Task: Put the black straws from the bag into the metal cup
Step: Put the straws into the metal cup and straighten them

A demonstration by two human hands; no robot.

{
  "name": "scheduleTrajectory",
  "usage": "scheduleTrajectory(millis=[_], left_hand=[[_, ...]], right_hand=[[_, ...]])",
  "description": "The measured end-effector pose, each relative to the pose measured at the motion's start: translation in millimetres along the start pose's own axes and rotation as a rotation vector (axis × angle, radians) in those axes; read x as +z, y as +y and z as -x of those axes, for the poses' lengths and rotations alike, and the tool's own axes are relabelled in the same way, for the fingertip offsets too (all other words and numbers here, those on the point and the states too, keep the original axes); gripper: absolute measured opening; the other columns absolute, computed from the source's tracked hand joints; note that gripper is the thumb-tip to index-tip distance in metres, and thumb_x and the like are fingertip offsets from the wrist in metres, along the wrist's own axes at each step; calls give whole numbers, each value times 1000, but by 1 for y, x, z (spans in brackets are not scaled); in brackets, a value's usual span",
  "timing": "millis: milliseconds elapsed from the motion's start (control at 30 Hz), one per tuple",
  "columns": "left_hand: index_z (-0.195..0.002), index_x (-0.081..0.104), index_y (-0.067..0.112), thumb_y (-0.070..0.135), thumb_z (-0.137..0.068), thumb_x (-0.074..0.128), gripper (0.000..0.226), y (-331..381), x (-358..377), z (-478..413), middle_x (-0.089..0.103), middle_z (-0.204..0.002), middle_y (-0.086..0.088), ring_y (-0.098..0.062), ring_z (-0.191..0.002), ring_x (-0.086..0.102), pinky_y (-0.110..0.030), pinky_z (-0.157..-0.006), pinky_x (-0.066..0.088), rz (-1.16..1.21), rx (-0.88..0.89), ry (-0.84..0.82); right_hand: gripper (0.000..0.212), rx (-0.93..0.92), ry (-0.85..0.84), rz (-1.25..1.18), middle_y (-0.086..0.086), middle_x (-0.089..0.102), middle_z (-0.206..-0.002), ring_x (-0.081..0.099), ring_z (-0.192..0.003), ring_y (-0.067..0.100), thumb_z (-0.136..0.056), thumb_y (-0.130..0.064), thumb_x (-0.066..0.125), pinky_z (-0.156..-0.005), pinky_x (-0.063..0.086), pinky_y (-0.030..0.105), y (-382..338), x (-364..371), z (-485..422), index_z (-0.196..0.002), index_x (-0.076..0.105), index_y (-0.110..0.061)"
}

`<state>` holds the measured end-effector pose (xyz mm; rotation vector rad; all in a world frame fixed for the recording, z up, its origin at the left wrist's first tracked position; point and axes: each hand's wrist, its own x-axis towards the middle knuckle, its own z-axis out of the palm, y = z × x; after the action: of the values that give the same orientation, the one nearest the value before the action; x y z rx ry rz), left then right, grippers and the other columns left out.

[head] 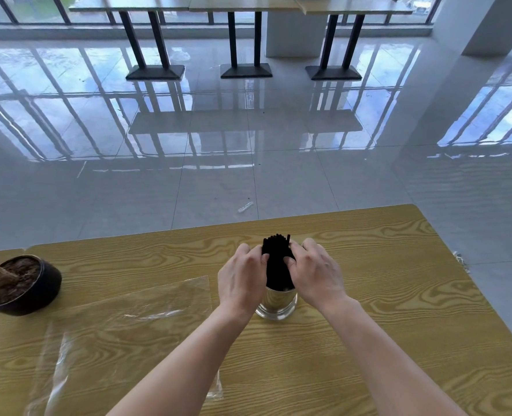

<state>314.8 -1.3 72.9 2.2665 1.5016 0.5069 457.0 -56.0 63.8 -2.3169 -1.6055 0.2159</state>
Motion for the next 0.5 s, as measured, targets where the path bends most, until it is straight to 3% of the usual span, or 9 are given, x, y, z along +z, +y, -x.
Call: scheduleTrajectory(millis=[133, 233, 300, 400, 500], left_hand=[[-82, 60, 21, 36, -99, 48, 26, 5, 0, -6, 41, -74, 7, -22, -66, 48, -30, -54, 28, 28, -59, -7], [-89, 62, 22, 35, -97, 55, 17, 2, -1, -6, 49, -79, 7, -24, -74, 56, -31, -58, 33, 49, -42, 18], [-108, 65, 21, 31, -96, 60, 17, 1, -3, -6, 60, -89, 4, -25, -85, 63, -32, -61, 41, 95, -1, 68], [-135, 58, 17, 26, -95, 63, 41, 2, -6, -9, 70, -99, -2, -24, -89, 66, -36, -67, 52, 138, 61, 98], [-125, 66, 18, 21, -94, 64, 32, 3, -7, -12, 69, -96, -2, -28, -85, 66, -33, -63, 50, 123, 118, 90]], right_hand=[[33, 12, 13, -37, -1, 51, -96, 57, -98, 22, -100, -36, 52, -69, 43, 30, -2, -3, 1, -128, 57, -18], [53, 21, 40, -70, 3, 60, -116, 56, -113, 24, -99, -33, 57, -80, 49, 34, -3, -8, -1, -147, 44, -14], [60, -2, 55, -72, 2, 61, -121, 54, -114, 25, -99, -30, 58, -83, 50, 35, -3, -10, -1, -152, 38, -14], [52, -42, 56, -46, 0, 63, -124, 53, -114, 26, -100, -27, 57, -80, 52, 35, -3, -9, -1, -149, 45, -14], [48, -66, 49, -40, 3, 63, -124, 52, -114, 26, -100, -26, 56, -80, 53, 35, -4, -7, -1, -146, 49, -12]])
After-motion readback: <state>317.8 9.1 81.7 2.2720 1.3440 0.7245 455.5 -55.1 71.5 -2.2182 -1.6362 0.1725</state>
